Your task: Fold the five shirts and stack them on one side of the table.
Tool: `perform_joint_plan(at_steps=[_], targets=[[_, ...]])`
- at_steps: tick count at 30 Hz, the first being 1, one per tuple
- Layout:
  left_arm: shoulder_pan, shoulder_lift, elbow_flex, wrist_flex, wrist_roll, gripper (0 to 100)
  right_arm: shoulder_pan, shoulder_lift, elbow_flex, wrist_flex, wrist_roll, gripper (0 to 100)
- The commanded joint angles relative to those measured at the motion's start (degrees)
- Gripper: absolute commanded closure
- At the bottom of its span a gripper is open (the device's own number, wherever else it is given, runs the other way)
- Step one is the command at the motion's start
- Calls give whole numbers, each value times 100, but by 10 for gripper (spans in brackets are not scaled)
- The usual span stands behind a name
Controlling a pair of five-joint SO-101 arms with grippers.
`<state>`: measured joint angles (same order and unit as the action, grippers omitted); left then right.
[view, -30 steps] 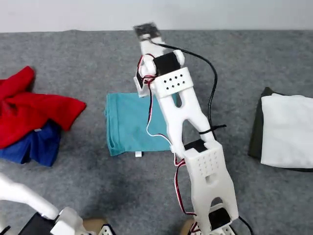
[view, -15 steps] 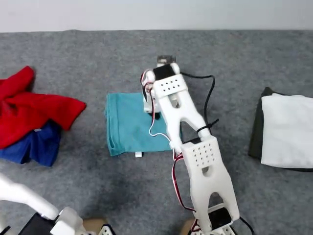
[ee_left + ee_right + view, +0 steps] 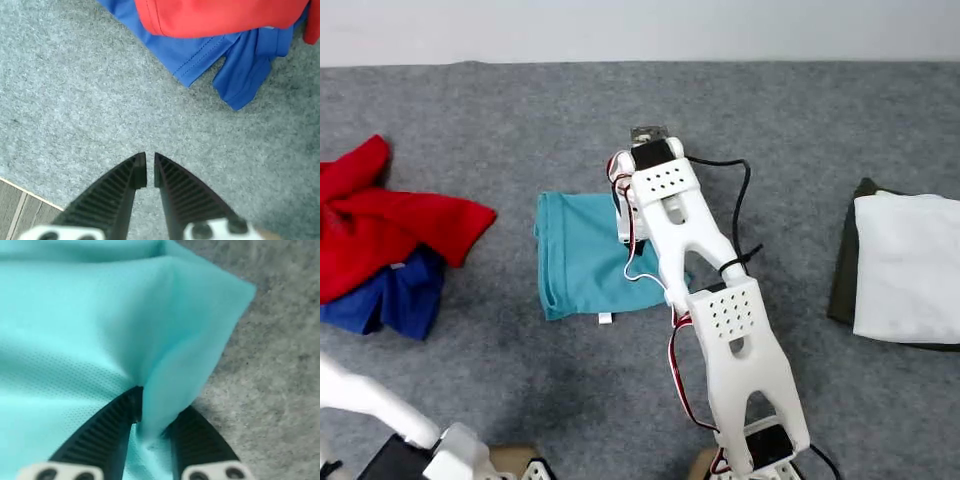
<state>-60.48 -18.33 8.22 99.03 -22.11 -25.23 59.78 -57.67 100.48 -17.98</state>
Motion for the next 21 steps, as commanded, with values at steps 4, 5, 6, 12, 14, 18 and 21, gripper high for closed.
perform_joint_plan(at_steps=[4, 5, 6, 12, 14, 18, 21], targets=[[-9, -202, -40, 123, -62, 963, 497, -910, 114, 242, 1002, 989], [-9, -202, -48, 123, -62, 963, 620, -1095, 114, 242, 1222, 989], [-18, -202, -48, 123, -62, 963, 752, -1270, 114, 242, 1486, 990], [-26, -202, -48, 123, -62, 963, 1578, -1921, 105, 224, 4105, 990], [-26, -202, -48, 123, -62, 963, 1903, -1895, 105, 189, 5134, 990], [-18, -202, -40, 132, -62, 963, 2396, -1569, 70, -127, 7024, 990], [9, -202, -31, 132, -62, 963, 2510, -1323, 70, -611, 7815, 990]])
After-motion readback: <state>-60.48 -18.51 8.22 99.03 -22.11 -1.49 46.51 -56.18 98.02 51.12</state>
